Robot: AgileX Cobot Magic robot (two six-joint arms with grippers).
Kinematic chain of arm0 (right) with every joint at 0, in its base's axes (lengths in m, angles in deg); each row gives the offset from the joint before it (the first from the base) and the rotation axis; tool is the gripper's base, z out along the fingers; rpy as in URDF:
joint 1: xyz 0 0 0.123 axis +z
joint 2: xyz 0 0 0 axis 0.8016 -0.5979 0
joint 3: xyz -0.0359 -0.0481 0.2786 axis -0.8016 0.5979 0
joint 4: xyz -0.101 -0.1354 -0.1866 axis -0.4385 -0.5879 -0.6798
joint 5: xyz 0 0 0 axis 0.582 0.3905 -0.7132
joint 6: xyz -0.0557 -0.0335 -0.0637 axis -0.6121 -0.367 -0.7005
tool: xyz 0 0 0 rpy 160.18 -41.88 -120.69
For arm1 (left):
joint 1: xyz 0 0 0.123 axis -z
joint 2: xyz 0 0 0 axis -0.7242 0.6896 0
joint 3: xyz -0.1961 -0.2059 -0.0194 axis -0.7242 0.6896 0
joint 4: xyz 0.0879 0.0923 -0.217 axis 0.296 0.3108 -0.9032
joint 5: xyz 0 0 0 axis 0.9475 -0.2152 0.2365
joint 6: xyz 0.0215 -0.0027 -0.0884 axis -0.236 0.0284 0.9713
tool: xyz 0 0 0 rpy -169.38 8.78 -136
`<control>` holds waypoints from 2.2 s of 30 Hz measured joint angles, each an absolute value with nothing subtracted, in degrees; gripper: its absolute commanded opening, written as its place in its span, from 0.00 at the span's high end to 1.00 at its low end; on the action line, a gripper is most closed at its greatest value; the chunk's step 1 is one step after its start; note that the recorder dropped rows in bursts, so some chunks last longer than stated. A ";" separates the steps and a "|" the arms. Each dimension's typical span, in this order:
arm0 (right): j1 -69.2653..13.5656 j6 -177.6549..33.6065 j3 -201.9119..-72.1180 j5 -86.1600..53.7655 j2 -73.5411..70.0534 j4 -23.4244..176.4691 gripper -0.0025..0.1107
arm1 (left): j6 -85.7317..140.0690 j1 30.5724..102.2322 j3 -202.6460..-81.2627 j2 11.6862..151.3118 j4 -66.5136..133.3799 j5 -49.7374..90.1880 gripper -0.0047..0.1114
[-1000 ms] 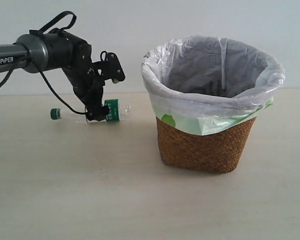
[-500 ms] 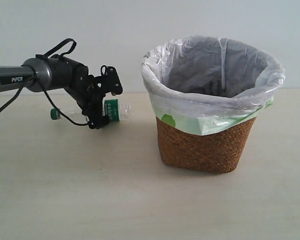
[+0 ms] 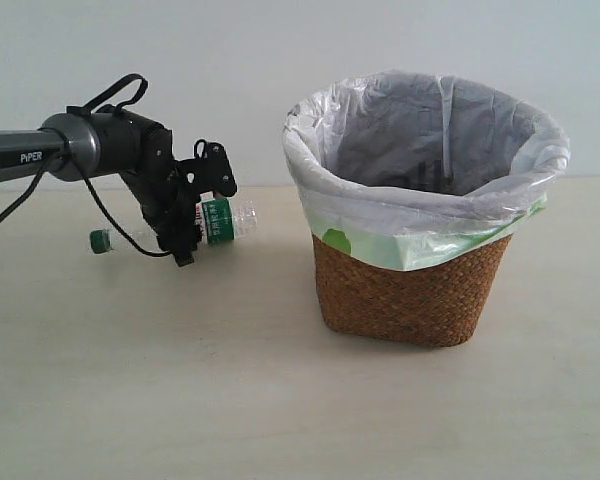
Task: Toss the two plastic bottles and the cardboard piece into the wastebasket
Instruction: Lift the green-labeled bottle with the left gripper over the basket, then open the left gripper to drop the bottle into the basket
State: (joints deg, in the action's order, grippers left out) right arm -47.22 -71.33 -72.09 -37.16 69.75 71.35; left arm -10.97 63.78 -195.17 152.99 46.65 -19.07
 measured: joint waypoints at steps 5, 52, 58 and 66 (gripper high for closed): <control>-47.22 -71.33 -72.09 -37.16 69.75 71.35 0.98 | -7.82 62.97 -194.75 150.64 42.20 -24.65 0.93; -47.22 -71.33 -72.09 -37.16 69.75 71.35 0.98 | -6.38 70.88 -202.84 126.66 -10.86 -32.77 0.04; -47.22 -71.33 -72.09 -37.16 69.75 71.35 0.98 | -5.95 70.88 -202.76 126.92 -9.59 -32.77 0.07; -47.22 -71.33 -72.09 -37.16 69.75 71.35 0.98 | -5.95 70.88 -202.76 126.92 -3.14 -36.75 0.93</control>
State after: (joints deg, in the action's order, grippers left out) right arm -47.22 -71.33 -72.09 -37.16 69.75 71.35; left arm -5.95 70.88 -202.76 126.92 -3.14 -36.75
